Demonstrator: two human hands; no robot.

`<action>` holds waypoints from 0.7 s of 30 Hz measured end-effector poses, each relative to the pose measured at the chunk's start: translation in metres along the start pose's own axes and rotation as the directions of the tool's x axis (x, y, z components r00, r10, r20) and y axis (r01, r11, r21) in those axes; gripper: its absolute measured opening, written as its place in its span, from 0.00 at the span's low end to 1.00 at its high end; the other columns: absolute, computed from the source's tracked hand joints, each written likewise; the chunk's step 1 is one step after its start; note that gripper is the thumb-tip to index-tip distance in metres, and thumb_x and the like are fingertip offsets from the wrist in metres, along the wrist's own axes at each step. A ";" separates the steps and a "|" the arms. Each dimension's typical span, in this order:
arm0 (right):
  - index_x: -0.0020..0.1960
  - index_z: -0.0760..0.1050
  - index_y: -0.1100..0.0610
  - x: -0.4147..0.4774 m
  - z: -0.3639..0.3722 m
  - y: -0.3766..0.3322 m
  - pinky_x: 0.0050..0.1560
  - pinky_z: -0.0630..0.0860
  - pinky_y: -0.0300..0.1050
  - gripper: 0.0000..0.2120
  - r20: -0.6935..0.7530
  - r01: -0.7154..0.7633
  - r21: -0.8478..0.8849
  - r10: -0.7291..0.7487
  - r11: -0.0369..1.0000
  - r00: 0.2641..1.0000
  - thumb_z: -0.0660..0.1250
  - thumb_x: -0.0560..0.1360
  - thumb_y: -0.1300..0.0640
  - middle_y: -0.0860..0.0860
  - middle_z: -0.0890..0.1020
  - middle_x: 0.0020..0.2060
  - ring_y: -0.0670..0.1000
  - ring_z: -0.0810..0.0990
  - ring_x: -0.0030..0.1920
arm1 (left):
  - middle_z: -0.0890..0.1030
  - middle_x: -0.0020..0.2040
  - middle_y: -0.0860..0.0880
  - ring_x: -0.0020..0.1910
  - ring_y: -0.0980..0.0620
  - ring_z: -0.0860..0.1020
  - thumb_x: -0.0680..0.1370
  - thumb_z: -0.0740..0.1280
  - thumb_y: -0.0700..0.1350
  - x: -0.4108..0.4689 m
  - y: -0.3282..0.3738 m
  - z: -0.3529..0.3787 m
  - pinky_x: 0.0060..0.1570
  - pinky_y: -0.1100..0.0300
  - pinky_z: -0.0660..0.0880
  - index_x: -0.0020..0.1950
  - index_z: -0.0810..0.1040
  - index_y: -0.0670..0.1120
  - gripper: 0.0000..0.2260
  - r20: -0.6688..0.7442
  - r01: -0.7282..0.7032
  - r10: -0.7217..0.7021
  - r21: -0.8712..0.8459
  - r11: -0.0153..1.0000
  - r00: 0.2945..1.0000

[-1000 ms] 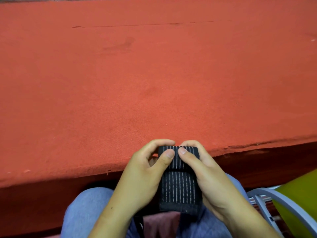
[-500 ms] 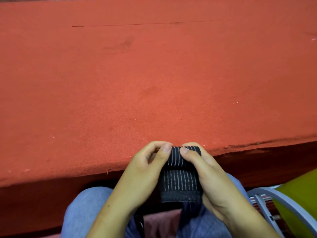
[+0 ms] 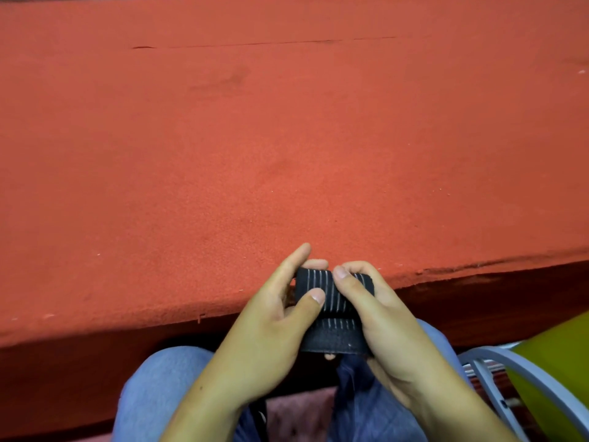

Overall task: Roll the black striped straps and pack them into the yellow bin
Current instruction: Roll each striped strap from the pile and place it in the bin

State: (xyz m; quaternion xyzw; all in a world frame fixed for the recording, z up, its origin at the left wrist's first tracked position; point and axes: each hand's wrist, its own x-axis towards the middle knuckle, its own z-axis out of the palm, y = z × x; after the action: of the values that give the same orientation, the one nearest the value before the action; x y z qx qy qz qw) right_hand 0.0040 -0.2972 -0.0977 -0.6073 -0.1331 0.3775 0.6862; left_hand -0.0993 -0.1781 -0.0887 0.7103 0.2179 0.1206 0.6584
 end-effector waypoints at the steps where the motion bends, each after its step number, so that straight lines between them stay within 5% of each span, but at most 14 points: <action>1: 0.50 0.78 0.49 0.001 0.000 0.000 0.46 0.78 0.59 0.15 -0.015 0.017 -0.011 -0.017 1.000 1.000 0.73 0.73 0.39 0.52 0.84 0.40 0.55 0.82 0.43 | 0.79 0.65 0.67 0.62 0.69 0.78 0.81 0.65 0.50 0.000 -0.001 0.001 0.59 0.71 0.75 0.75 0.67 0.61 0.22 -0.005 0.006 -0.006 0.001 1.000 1.000; 5: 0.50 0.77 0.47 -0.001 0.003 -0.001 0.50 0.77 0.59 0.14 0.012 0.051 -0.027 -0.051 0.998 0.999 0.71 0.71 0.40 0.51 0.83 0.41 0.53 0.81 0.44 | 0.74 0.63 0.75 0.64 0.81 0.68 0.74 0.56 0.71 0.000 -0.003 0.003 0.67 0.72 0.64 0.75 0.61 0.72 0.28 -0.024 0.009 -0.007 0.105 0.994 1.000; 7: 0.51 0.77 0.47 -0.002 0.003 -0.002 0.49 0.79 0.60 0.19 0.022 0.057 -0.046 -0.056 0.997 0.998 0.73 0.70 0.36 0.53 0.84 0.42 0.55 0.82 0.44 | 0.77 0.60 0.74 0.62 0.76 0.73 0.77 0.56 0.67 -0.001 -0.003 0.004 0.62 0.74 0.68 0.74 0.63 0.71 0.24 0.009 -0.028 0.027 0.128 0.991 1.000; 12: 0.57 0.76 0.56 -0.005 0.004 -0.010 0.28 0.78 0.47 0.23 0.048 -0.015 0.051 0.013 0.999 0.999 0.71 0.70 0.41 0.57 0.85 0.42 0.55 0.83 0.36 | 0.81 0.65 0.61 0.64 0.61 0.79 0.82 0.65 0.51 0.000 -0.003 0.001 0.67 0.57 0.75 0.74 0.70 0.62 0.20 0.027 -0.106 0.104 0.105 0.989 0.994; 16: 0.57 0.77 0.62 -0.004 0.000 -0.013 0.28 0.77 0.47 0.23 0.048 -0.054 0.088 0.050 0.995 0.998 0.72 0.70 0.46 0.60 0.85 0.42 0.55 0.83 0.38 | 0.79 0.67 0.61 0.68 0.60 0.77 0.81 0.70 0.50 -0.002 0.000 -0.005 0.69 0.57 0.74 0.72 0.74 0.61 0.19 0.069 -0.135 0.130 0.074 0.988 0.989; 19: 0.51 0.78 0.59 -0.004 -0.002 -0.014 0.31 0.76 0.48 0.18 0.027 -0.056 0.097 0.054 0.994 0.998 0.72 0.70 0.46 0.58 0.83 0.39 0.54 0.82 0.36 | 0.73 0.73 0.59 0.75 0.56 0.71 0.76 0.75 0.52 -0.005 0.002 -0.012 0.74 0.49 0.68 0.71 0.74 0.64 0.24 0.177 -0.181 0.159 0.118 0.976 0.971; 21: 0.48 0.80 0.57 -0.003 -0.004 -0.015 0.32 0.76 0.47 0.12 0.022 -0.069 0.121 0.067 0.990 0.998 0.71 0.73 0.48 0.58 0.83 0.40 0.54 0.83 0.38 | 0.66 0.76 0.64 0.77 0.61 0.65 0.73 0.80 0.48 -0.007 0.002 -0.013 0.73 0.53 0.66 0.66 0.76 0.64 0.26 0.230 -0.235 0.184 0.218 0.947 0.956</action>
State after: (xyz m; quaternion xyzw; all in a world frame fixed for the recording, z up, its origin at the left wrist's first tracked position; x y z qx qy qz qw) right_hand 0.0096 -0.3018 -0.0837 -0.5652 -0.0953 0.4135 0.7075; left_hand -0.1114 -0.1698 -0.0841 0.8132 0.0842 0.0881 0.5691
